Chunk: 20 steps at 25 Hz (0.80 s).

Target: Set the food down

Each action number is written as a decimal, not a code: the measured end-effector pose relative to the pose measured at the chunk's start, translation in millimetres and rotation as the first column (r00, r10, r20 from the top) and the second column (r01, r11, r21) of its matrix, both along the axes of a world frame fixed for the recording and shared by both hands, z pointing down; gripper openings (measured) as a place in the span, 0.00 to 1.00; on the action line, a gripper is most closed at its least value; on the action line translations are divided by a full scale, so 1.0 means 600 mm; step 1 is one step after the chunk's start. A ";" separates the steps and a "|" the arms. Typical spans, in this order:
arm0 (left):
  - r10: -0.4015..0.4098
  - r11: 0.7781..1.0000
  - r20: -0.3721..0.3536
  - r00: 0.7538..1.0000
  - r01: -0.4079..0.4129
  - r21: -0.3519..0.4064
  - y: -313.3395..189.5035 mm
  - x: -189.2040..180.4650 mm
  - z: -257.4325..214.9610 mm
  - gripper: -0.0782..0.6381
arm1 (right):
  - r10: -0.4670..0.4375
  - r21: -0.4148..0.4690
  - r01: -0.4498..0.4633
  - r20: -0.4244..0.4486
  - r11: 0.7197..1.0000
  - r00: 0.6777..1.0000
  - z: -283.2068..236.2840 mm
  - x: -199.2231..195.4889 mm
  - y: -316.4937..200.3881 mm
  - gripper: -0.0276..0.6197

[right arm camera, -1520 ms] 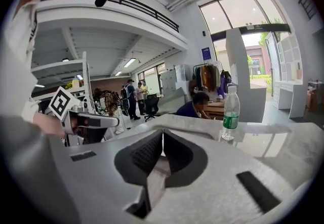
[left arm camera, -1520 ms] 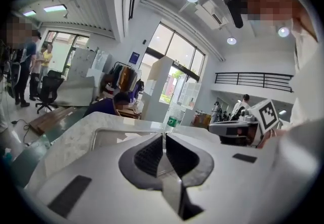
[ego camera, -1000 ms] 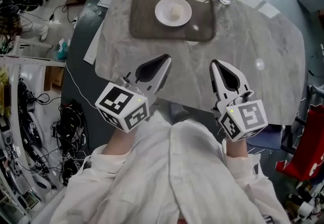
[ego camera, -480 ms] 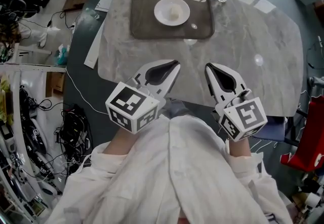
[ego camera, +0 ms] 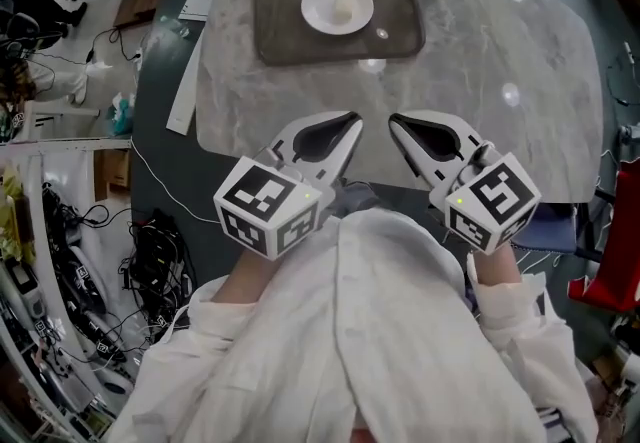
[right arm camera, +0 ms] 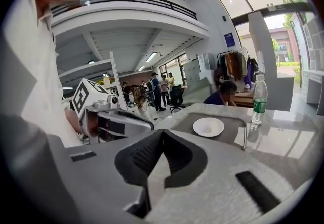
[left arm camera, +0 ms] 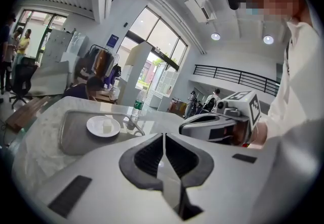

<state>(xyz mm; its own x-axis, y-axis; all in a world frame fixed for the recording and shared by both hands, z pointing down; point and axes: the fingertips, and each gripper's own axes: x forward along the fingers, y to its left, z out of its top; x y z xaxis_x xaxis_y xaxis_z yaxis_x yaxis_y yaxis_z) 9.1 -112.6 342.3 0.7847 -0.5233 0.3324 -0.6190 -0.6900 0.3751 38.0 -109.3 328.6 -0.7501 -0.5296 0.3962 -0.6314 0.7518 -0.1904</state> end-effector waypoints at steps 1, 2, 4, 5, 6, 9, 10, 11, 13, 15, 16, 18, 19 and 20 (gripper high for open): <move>0.002 1.000 -0.006 1.000 -0.002 0.000 0.000 -0.002 -0.001 0.15 | -0.006 -0.008 0.006 0.005 1.000 1.000 -0.001 -0.005 0.000 0.05; 0.005 1.000 -0.012 1.000 -0.005 0.001 0.000 -0.004 -0.003 0.15 | -0.016 -0.011 0.016 0.001 1.000 1.000 -0.001 -0.009 0.000 0.05; 0.009 1.000 -0.021 1.000 -0.009 0.005 -0.001 -0.006 -0.006 0.15 | -0.035 -0.012 0.035 -0.022 0.999 0.999 0.002 -0.011 0.000 0.05; 0.011 1.000 -0.022 1.000 -0.011 0.007 -0.002 -0.006 -0.006 0.15 | -0.039 -0.014 0.039 -0.032 0.999 0.999 0.003 -0.009 0.000 0.05; 0.013 1.000 -0.021 1.000 -0.013 0.009 -0.003 -0.006 -0.007 0.15 | -0.039 -0.018 0.039 -0.039 0.999 0.998 0.005 -0.006 -0.001 0.05; 0.021 1.000 -0.019 1.000 -0.020 0.010 -0.003 -0.005 -0.005 0.15 | -0.034 -0.037 0.033 -0.031 0.999 0.999 0.006 0.003 0.000 0.05; 0.023 1.000 -0.018 1.000 -0.022 0.007 -0.002 -0.005 -0.003 0.15 | -0.037 -0.042 0.036 -0.030 0.998 0.999 0.005 0.004 0.001 0.05; 0.025 1.000 -0.018 1.000 -0.025 0.003 -0.001 -0.005 -0.001 0.15 | -0.044 -0.043 0.043 -0.034 0.998 0.998 0.006 0.004 0.003 0.05; 0.034 0.999 -0.018 0.999 -0.034 -0.003 0.002 -0.001 0.001 0.15 | -0.063 -0.043 0.061 -0.049 0.997 0.997 0.007 0.005 0.006 0.05; 0.048 0.999 -0.019 0.999 -0.048 -0.003 0.005 0.007 0.002 0.15 | -0.077 -0.044 0.075 -0.057 0.996 0.995 0.007 0.007 0.008 0.05; 0.054 0.999 -0.019 0.998 -0.054 -0.004 0.007 0.010 0.003 0.15 | -0.081 -0.045 0.078 -0.059 0.996 0.995 0.006 0.008 0.010 0.05; 0.063 0.998 -0.021 0.998 -0.063 -0.010 0.011 0.013 0.005 0.15 | -0.078 -0.043 0.076 -0.061 0.996 0.995 0.004 0.009 0.011 0.05; 0.064 0.998 -0.024 0.998 -0.065 -0.015 0.012 0.014 0.007 0.15 | -0.068 -0.039 0.065 -0.063 0.997 0.996 0.003 0.012 0.009 0.05; 0.064 0.998 -0.030 0.998 -0.064 -0.022 0.012 0.015 0.008 0.15 | -0.052 -0.035 0.050 -0.064 0.998 0.997 0.001 0.017 0.004 0.05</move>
